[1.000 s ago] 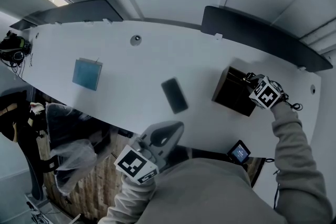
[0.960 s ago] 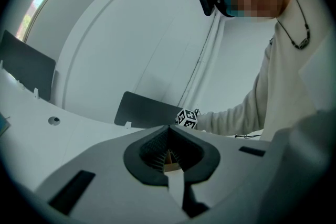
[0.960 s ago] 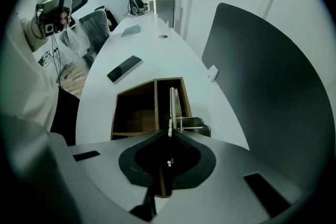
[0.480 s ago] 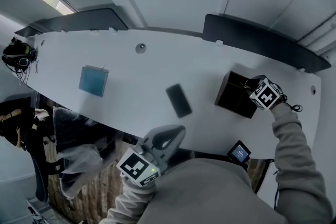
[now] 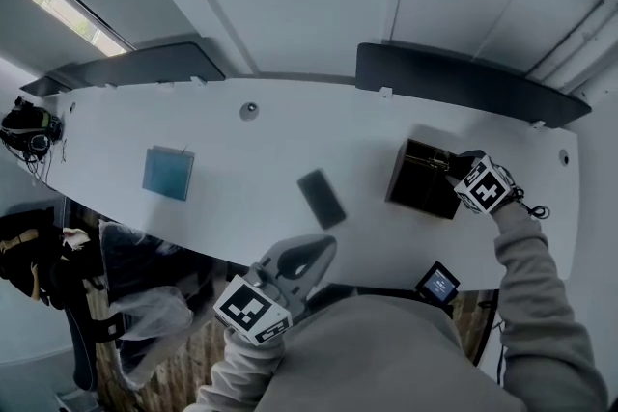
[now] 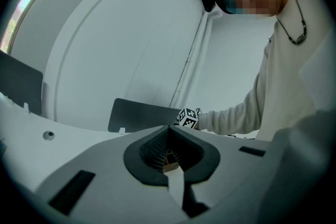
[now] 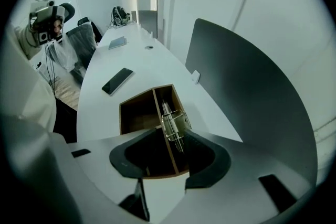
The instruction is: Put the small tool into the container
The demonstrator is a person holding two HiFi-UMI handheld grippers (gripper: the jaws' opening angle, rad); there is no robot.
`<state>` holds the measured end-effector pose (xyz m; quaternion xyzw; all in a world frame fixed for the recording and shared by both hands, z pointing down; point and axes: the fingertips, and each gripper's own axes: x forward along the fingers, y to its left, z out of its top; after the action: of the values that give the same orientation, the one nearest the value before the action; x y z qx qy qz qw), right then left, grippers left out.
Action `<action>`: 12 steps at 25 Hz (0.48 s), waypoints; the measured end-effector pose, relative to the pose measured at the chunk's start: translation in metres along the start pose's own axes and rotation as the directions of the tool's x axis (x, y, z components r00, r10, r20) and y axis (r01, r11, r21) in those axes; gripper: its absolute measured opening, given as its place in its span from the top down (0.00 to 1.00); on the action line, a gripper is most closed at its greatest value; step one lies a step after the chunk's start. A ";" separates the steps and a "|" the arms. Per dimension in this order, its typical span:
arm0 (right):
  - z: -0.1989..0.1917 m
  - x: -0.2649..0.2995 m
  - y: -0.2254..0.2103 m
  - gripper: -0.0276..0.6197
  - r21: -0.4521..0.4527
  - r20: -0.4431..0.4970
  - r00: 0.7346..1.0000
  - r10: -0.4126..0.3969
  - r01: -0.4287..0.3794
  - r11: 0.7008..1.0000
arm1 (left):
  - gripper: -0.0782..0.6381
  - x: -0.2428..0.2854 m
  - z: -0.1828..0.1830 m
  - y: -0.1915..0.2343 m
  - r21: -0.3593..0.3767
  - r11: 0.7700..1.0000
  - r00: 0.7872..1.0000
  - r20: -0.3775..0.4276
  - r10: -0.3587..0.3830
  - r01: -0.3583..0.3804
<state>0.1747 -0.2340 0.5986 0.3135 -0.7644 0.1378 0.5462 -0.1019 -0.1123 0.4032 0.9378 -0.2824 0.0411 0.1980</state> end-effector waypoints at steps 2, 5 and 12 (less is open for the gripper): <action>-0.006 -0.010 0.001 0.72 0.025 0.005 1.000 -0.017 0.017 1.000 | 0.89 0.005 0.004 -0.003 0.011 1.000 1.000 0.004 -0.021 0.021; -0.013 -0.022 0.007 0.72 0.073 0.024 0.999 -0.031 0.029 0.997 | 0.89 0.012 0.009 -0.008 0.029 0.998 0.999 0.006 -0.054 0.053; -0.007 -0.056 0.035 0.92 0.316 0.216 0.976 -0.013 -0.057 0.947 | 0.89 0.031 0.008 -0.015 0.048 0.994 0.995 -0.006 -0.102 0.102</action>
<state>0.1695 -0.1852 0.5537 0.4023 -0.7899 0.2315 0.4006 -0.0685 -0.1201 0.3967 0.9555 -0.2325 0.0397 0.1775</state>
